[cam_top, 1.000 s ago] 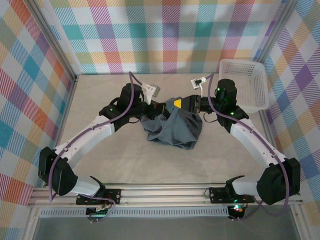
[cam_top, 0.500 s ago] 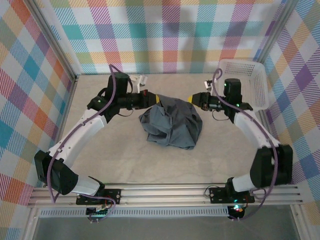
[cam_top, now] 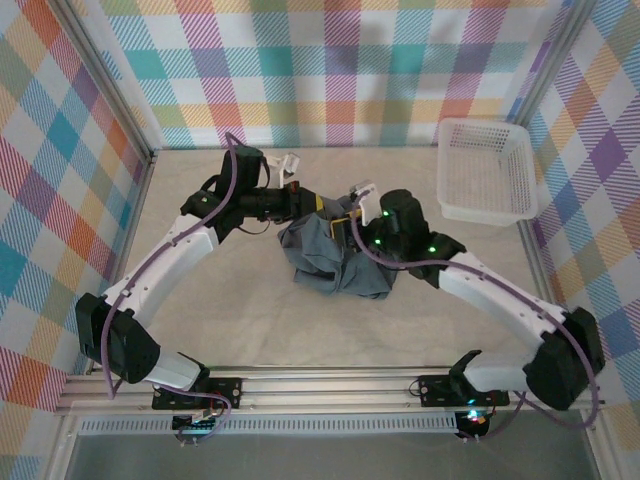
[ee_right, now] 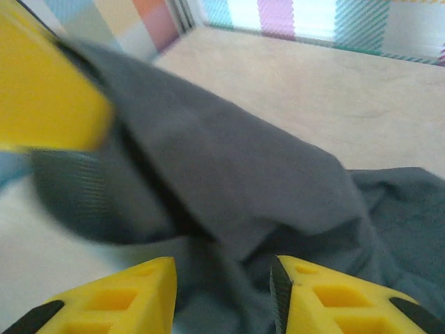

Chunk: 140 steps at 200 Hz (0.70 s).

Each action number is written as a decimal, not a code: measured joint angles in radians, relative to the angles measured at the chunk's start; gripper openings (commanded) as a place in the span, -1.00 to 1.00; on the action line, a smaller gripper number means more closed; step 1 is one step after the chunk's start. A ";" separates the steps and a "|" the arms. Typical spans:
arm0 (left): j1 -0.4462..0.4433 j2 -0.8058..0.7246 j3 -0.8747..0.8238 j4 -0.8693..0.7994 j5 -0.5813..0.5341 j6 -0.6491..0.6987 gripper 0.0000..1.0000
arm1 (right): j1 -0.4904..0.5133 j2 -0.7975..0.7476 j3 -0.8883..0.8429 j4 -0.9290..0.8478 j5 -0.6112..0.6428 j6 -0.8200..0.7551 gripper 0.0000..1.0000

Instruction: Fold the inside-out t-shirt

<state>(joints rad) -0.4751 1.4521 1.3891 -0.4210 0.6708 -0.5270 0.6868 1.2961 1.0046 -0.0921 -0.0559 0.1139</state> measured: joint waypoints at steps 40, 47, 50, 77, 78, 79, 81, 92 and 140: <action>0.000 0.000 0.001 0.000 0.013 0.001 -1.00 | 0.023 0.070 0.008 0.010 -0.016 -0.201 0.20; 0.000 0.000 0.001 0.001 0.014 0.001 -1.00 | 0.031 0.081 0.014 0.015 -0.015 -0.217 0.23; 0.000 0.000 0.001 0.001 0.015 0.001 -1.00 | 0.036 0.087 0.018 0.019 -0.015 -0.230 0.24; 0.002 -0.002 0.003 -0.006 0.009 0.004 -1.00 | 0.061 0.135 0.055 0.037 0.026 -0.253 0.04; 0.003 -0.002 0.003 -0.007 0.008 0.005 -1.00 | 0.061 0.136 0.056 0.038 0.028 -0.254 0.02; 0.004 -0.002 0.004 -0.008 0.007 0.006 -1.00 | 0.061 0.138 0.058 0.039 0.034 -0.256 0.00; 0.005 -0.002 0.005 -0.010 0.003 0.008 -1.00 | 0.061 0.140 0.060 0.039 0.039 -0.257 -0.03; 0.004 -0.002 0.014 -0.026 -0.003 0.019 -1.00 | 0.061 0.147 0.072 0.040 0.086 -0.257 -0.25; 0.004 -0.010 0.026 -0.052 -0.011 0.047 -1.00 | 0.003 0.103 0.071 0.006 0.225 -0.254 -0.73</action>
<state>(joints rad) -0.4713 1.4418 1.4147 -0.4728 0.6594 -0.4797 0.6895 1.3991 1.0752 -0.0860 0.1688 -0.1398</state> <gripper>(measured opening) 0.057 0.200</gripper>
